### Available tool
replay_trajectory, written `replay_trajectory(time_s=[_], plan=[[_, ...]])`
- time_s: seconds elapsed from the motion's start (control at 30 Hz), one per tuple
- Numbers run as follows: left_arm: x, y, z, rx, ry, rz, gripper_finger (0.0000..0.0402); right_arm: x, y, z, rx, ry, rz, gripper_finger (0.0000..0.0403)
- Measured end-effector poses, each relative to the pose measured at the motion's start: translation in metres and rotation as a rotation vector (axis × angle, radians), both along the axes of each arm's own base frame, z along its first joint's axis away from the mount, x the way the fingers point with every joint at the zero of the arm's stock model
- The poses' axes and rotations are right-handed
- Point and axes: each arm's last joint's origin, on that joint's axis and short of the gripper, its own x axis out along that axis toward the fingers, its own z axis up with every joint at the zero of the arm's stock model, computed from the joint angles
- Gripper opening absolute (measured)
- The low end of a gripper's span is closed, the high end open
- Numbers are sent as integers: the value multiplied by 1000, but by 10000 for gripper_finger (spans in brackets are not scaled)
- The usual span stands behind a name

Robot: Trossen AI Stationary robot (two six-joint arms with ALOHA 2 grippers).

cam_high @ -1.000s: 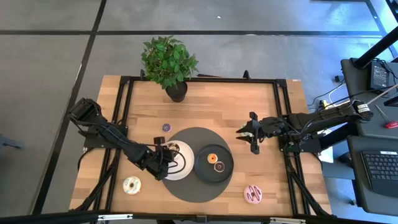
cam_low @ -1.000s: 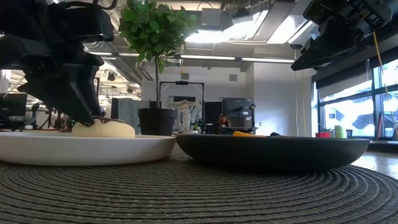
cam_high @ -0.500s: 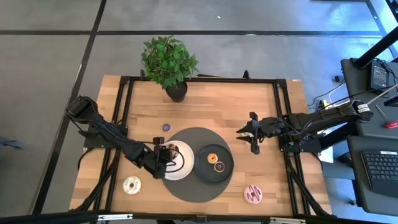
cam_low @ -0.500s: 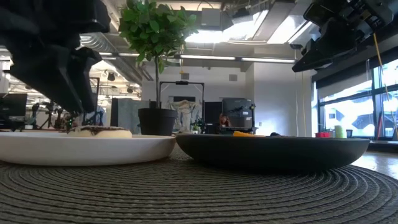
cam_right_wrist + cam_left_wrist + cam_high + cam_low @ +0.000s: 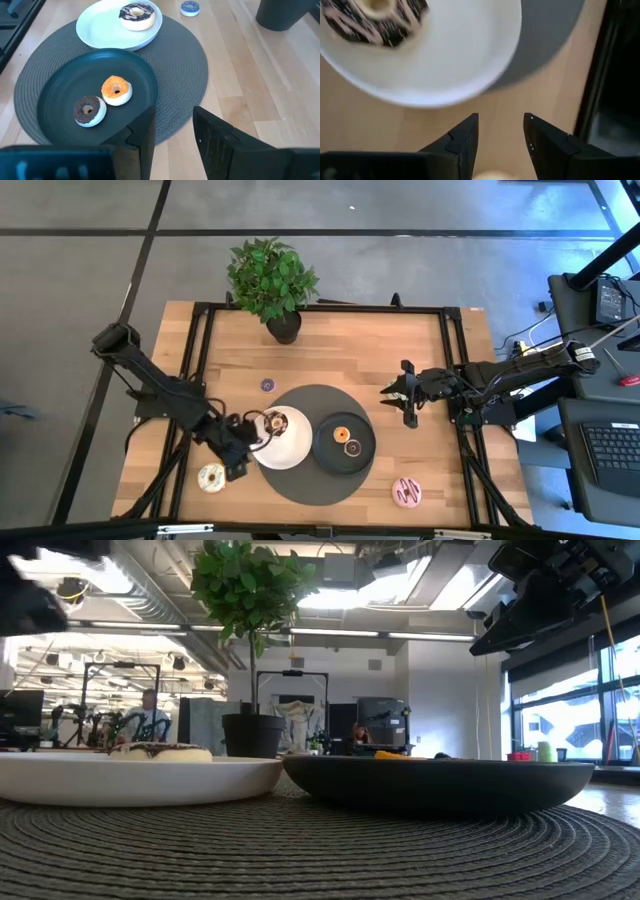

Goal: Pick & Place donuts
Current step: Put the large white donut on the white plate

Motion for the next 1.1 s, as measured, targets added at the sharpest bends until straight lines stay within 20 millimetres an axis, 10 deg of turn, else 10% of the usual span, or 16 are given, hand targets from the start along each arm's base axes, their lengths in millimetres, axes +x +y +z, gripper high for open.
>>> replay_trajectory(time_s=[0.47,1.1], plan=[[-38,-34,-15,140,79,-330,144,0,0,0,-17,-2,19,131],[-38,-40,-13,56,69,-212,144,1,0,1,32,-17,-13,131]])
